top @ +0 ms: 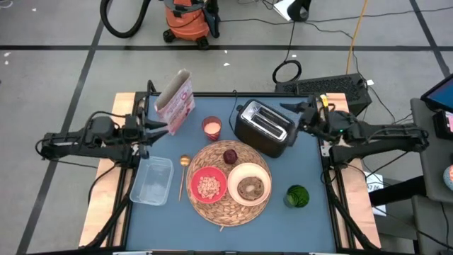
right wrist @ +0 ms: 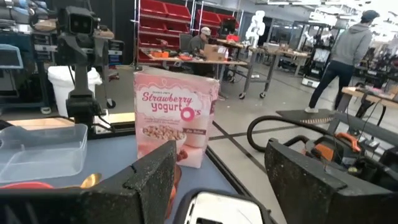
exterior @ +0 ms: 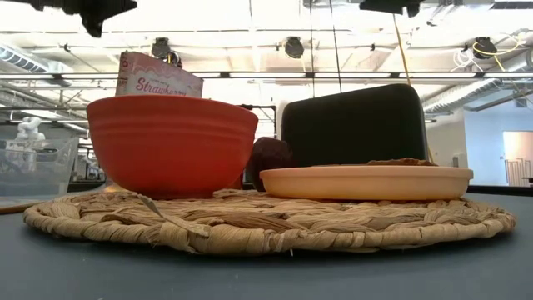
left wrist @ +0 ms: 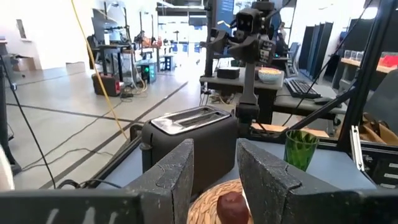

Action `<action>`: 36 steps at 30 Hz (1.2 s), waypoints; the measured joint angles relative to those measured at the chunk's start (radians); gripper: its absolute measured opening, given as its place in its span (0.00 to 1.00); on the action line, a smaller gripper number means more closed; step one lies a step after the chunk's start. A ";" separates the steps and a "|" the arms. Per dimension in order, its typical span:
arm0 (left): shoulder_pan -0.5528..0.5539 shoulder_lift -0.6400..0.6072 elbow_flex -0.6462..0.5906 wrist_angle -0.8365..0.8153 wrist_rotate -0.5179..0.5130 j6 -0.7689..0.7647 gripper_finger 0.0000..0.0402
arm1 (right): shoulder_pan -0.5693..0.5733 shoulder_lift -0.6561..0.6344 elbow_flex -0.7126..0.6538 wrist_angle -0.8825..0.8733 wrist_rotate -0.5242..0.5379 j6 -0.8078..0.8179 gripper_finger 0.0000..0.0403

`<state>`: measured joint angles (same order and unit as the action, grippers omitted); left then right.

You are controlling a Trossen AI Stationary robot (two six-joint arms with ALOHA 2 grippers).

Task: Arrange a breakfast setting
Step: Return to Home Position

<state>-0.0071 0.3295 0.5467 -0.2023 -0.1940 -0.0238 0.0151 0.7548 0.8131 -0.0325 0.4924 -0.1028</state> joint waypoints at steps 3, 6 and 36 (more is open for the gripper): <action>0.000 -0.064 -0.066 0.028 0.000 0.000 0.32 | 0.000 -0.046 0.000 -0.064 0.000 0.023 0.58; 0.000 -0.125 -0.114 0.040 0.000 0.000 0.32 | 0.000 -0.078 0.000 -0.109 -0.001 0.039 0.58; 0.000 -0.326 -0.366 0.135 0.000 -0.025 0.32 | 0.000 -0.260 -0.093 -0.216 -0.155 0.065 0.58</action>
<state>-0.0068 0.0036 0.1808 -0.0676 -0.1940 -0.0483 0.0147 0.4952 0.7197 -0.2488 0.3370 -0.0380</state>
